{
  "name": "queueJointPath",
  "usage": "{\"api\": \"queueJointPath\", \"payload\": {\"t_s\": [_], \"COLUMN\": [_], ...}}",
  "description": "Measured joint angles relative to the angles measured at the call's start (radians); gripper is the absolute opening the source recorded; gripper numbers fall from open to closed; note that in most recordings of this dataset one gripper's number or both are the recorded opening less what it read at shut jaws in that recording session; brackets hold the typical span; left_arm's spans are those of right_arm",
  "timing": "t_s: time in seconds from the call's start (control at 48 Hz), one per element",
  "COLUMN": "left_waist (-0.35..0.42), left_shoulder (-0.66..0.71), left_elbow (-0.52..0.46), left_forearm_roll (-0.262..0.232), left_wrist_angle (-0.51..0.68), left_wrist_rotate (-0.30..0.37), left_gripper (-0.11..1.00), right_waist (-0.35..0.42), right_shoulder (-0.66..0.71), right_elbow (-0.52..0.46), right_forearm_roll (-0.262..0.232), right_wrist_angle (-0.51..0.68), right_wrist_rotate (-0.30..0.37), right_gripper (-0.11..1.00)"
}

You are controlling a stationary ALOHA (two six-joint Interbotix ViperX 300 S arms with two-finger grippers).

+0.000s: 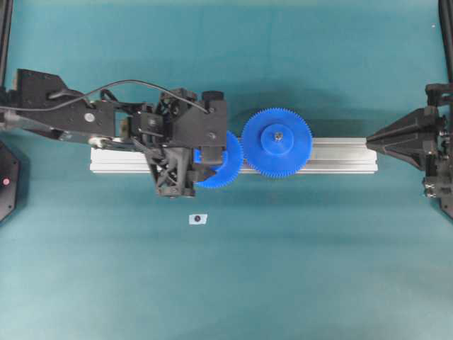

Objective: Find the location of the shaft and insert the small gear.
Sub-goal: 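Align the gear's bore with the shaft and push it down, meshing teeth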

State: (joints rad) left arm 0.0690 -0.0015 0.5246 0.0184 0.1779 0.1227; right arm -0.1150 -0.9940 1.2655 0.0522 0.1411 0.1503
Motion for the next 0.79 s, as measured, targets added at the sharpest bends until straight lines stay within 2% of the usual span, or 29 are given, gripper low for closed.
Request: {"api": "queueJointPath", "payload": {"t_s": [0.208, 0.354, 0.792], "left_waist": [0.023, 0.031, 0.058], "left_shoulder": [0.005, 0.006, 0.021], "left_elbow": [-0.005, -0.005, -0.005], "left_forearm_roll": [0.0, 0.0, 0.0], "left_wrist_angle": [0.009, 0.035, 0.084], "left_wrist_rotate": [0.034, 0.087, 0.103], "left_gripper": [0.64, 0.64, 0.64], "right_waist": [0.0, 0.0, 0.0], "right_shoulder": [-0.002, -0.006, -0.028], "right_elbow": [0.0, 0.003, 0.006], "right_forearm_roll": [0.0, 0.0, 0.0], "right_wrist_angle": [0.0, -0.002, 0.0], "right_wrist_rotate": [0.0, 0.0, 0.0], "right_gripper": [0.17, 0.17, 0.17]}}
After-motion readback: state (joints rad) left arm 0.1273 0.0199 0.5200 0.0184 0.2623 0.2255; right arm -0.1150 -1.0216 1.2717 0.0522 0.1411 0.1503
